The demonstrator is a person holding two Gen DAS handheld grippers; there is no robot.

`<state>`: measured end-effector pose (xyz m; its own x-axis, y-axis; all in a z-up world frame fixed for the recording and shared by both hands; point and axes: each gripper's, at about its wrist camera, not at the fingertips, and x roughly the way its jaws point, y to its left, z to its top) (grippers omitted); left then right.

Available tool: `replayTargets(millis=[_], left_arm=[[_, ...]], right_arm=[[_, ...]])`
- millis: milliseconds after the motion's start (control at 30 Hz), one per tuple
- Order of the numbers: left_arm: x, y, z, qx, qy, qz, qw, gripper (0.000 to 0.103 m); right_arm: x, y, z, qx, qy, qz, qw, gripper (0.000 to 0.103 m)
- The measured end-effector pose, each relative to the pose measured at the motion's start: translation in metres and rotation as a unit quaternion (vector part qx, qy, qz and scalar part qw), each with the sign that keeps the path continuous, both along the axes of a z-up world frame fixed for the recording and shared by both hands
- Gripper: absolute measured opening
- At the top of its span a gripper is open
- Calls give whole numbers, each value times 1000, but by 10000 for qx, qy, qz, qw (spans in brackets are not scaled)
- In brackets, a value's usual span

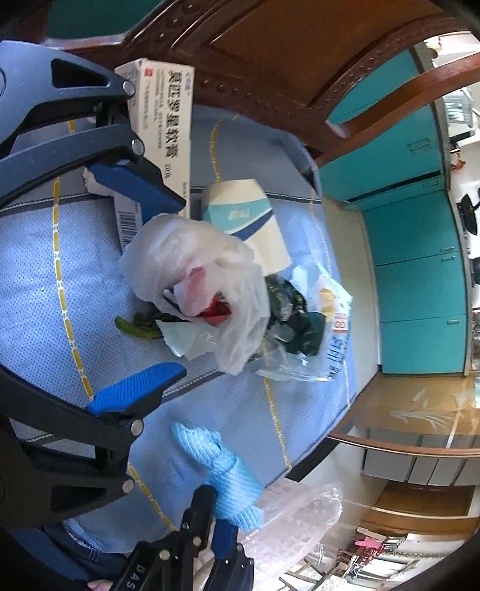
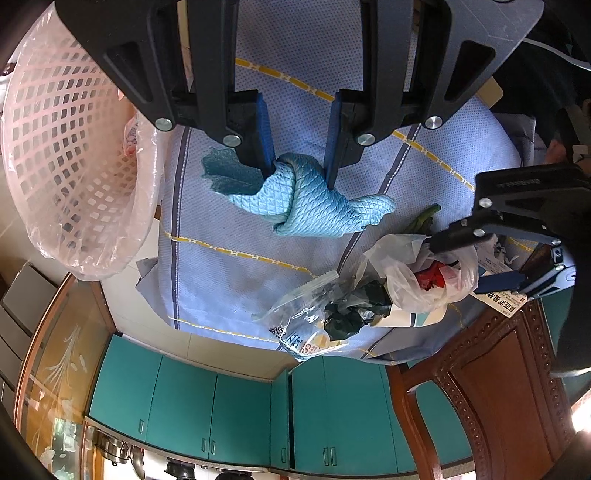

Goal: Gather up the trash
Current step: 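Grasp the white plastic bag with the left gripper and lift it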

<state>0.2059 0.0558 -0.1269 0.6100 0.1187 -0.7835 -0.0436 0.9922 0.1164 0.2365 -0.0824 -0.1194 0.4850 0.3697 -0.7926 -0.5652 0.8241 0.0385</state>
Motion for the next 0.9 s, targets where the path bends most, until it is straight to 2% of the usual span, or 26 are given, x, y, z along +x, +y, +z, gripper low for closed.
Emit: replayTargets(millis=[33,100,200,300,500,900], left_arm=[[0,0,-2,-13,35,12,10000,69],[1,0,-7,37,139,51,9999,49],[-2,0,-9,61,117,72,9999,36],[-9,1,-7,4,51,146,9999,28],[-24,0,4,-43,-132,205,9997,23],[-61,-4,45,31,-674,224,9975,23]], right_arm=[[0,0,0,-1,2,-3,10000,26],[0,0,0,-2,-1,-2,10000,26],[0,0,0,-4,-13,4,10000,26],[-1,1,0,-34,-49,13,10000,26],[-2,1,0,-60,-66,14,10000,26],[-4,2,2,-62,-112,43,9999,26]])
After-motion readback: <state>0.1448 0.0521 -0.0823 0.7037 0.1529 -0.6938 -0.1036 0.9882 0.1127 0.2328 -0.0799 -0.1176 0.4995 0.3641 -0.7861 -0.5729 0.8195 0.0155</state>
